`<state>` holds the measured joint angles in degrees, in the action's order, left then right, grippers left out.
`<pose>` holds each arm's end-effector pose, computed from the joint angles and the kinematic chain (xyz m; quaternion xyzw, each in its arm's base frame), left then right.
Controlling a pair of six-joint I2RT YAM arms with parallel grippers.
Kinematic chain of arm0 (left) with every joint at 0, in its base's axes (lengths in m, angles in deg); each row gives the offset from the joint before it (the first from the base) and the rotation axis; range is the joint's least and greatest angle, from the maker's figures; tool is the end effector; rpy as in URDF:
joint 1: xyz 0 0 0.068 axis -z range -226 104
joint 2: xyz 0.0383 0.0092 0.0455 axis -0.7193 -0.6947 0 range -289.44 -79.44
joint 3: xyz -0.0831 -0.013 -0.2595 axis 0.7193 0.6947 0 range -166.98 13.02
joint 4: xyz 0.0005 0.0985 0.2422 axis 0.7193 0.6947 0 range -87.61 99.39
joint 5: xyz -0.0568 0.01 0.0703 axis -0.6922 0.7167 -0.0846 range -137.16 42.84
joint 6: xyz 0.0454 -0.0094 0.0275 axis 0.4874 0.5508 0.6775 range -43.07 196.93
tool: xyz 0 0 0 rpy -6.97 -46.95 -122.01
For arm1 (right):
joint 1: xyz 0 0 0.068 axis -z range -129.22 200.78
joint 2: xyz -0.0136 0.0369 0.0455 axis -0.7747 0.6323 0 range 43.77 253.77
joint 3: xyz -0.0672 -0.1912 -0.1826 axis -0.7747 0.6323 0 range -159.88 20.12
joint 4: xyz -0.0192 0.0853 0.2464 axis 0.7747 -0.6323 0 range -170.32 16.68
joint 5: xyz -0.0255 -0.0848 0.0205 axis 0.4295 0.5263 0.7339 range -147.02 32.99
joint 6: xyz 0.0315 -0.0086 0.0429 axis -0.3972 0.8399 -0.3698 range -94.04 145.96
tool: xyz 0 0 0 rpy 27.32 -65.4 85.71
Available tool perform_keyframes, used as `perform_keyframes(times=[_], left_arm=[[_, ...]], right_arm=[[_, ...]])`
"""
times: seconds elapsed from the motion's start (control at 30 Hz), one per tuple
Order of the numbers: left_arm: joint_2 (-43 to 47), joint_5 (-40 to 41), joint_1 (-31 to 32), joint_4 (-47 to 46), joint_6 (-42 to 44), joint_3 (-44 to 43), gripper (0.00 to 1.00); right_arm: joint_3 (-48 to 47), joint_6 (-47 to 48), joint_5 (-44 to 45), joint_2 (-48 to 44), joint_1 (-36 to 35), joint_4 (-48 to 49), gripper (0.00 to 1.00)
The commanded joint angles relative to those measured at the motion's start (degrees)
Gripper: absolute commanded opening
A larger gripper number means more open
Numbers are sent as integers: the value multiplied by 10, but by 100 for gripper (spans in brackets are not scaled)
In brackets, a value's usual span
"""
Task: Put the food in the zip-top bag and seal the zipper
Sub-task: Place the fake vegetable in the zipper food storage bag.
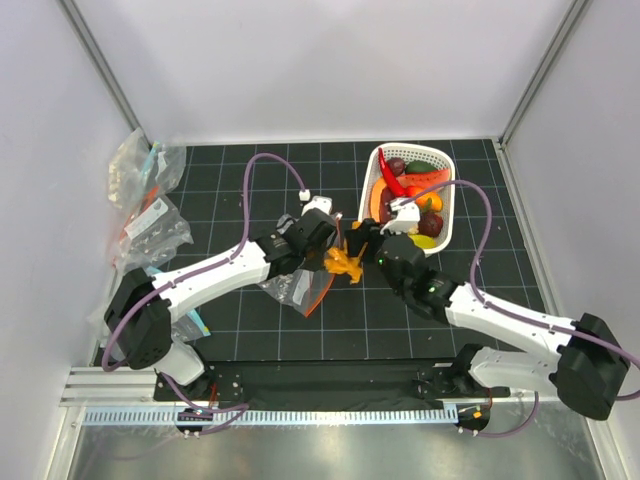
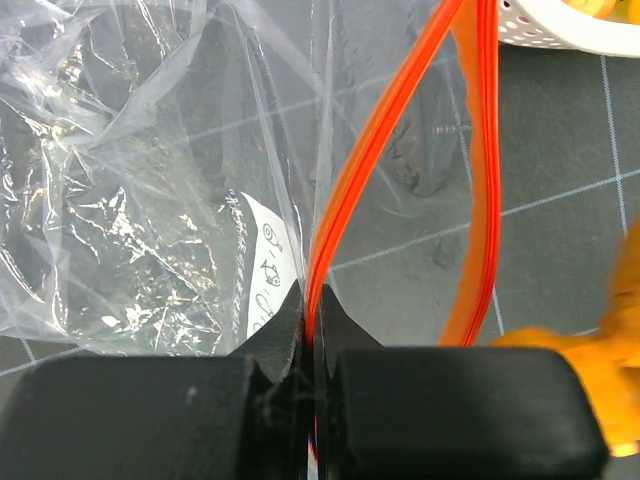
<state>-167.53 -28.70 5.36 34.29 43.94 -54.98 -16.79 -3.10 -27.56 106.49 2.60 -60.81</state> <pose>0.2139 -0.2493 0.2647 0.0974 0.9296 -0.1034 0.3400 0.1783 0.1731 0.2714 0.0296 0.7741 0.2188 0.5933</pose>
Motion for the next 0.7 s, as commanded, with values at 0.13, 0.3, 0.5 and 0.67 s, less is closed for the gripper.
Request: perform_keyframes(times=[0.13,0.3,0.5,0.67], left_arm=[[24,11,-2,-32,-14,6,0],[28,44,14,-47,-23,18,0],[11,86,42,-37,-21,-1,0],[12,21,45,-72,-16,9,0]], right_arm=[[-62,-20,116,57,-23,-36,25],[-86,-59,149,95,-25,-72,25],[-100,-92,249,115,-50,-92,24],[-103,-144,306,130,-67,-108,21]])
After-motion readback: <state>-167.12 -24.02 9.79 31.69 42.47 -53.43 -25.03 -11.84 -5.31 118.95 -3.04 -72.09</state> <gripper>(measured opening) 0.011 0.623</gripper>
